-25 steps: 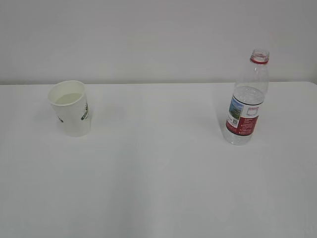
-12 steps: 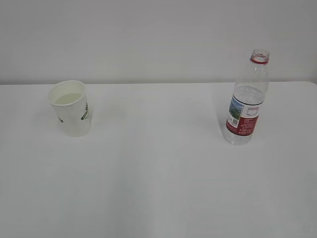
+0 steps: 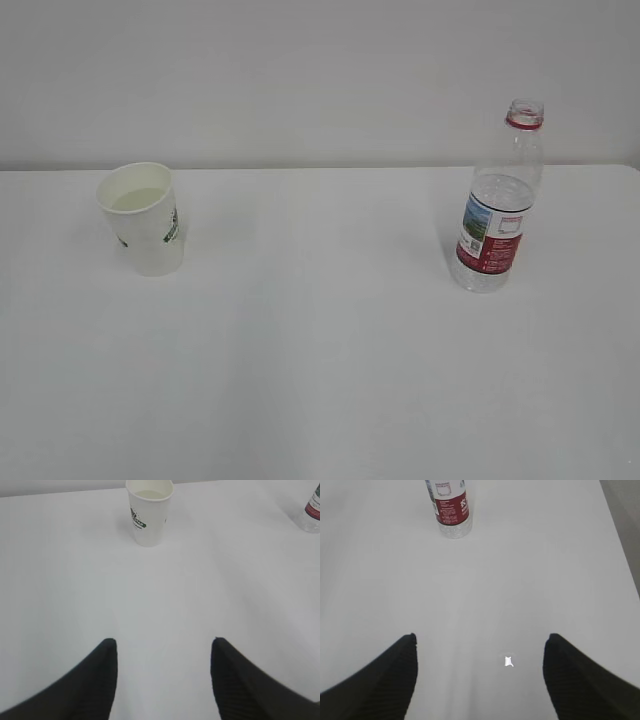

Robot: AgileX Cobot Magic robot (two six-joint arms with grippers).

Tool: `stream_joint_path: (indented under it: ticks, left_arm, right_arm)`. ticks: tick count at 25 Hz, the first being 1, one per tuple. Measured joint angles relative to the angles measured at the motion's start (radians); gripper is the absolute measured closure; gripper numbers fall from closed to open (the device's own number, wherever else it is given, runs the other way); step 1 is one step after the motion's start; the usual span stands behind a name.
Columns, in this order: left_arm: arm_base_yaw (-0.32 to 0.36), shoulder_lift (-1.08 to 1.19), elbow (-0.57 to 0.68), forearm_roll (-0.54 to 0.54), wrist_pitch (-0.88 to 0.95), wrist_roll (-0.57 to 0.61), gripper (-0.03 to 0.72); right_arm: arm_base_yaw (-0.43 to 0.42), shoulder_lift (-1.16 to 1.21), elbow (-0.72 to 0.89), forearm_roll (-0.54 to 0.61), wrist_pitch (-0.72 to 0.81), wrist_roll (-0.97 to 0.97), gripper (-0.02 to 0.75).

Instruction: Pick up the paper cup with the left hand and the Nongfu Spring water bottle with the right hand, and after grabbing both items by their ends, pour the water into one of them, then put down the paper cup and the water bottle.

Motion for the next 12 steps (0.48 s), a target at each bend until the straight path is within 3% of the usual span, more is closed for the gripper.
stream_joint_path:
  ticks: [12]
  left_arm:
    - [0.0, 0.0, 0.002, 0.0, -0.009, 0.0, 0.253]
  right_arm:
    - [0.0, 0.0, 0.002, 0.002, -0.025, 0.0, 0.149]
